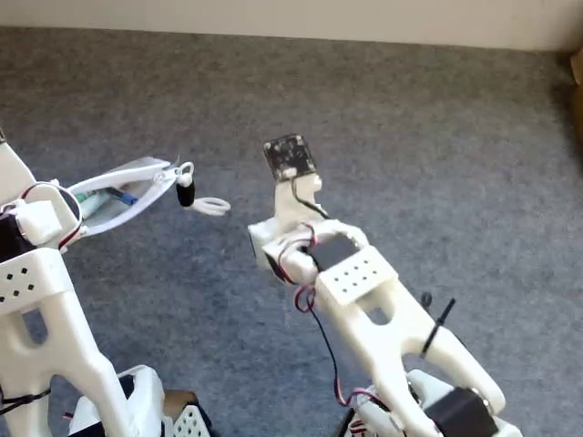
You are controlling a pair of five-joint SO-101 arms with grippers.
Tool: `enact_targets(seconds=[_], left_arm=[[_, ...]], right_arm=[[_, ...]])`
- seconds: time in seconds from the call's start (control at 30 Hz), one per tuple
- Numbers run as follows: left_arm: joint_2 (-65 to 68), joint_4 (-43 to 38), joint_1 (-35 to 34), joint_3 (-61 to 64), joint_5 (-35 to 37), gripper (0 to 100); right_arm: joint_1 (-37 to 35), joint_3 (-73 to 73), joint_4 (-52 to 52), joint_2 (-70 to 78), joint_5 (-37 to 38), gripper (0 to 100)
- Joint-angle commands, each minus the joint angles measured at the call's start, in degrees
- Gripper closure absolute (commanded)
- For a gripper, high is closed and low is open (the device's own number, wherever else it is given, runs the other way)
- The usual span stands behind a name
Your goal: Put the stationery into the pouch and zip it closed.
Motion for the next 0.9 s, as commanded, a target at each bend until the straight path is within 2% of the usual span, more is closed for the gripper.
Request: enact_targets(seconds=[0.0, 0.37, 0.67, 0.8, 0.87], left_arm=[[0.04, -1.76, 1.71, 0.31, -0.09, 99], [-0.04, -1.76, 1.71, 0.31, -0.09, 99], [0.13, -1.76, 1.71, 0.31, -0.18, 99], [0.13, -1.76, 1.71, 0.31, -0.26, 99], [0.13, -1.76, 1.71, 0.31, -0.26, 99]], right_arm=[[0.84, -8.66, 6.29, 2.77, -4.75, 87.9], [1.01, -19.21, 13.49, 17.80, -6.24, 87.9], [5.41, -29.14, 20.09, 27.47, -6.59, 87.9], [5.67, -34.77, 24.31, 32.22, -13.63, 87.7], [5.58, -37.76, 25.98, 35.03, -14.59, 87.6]])
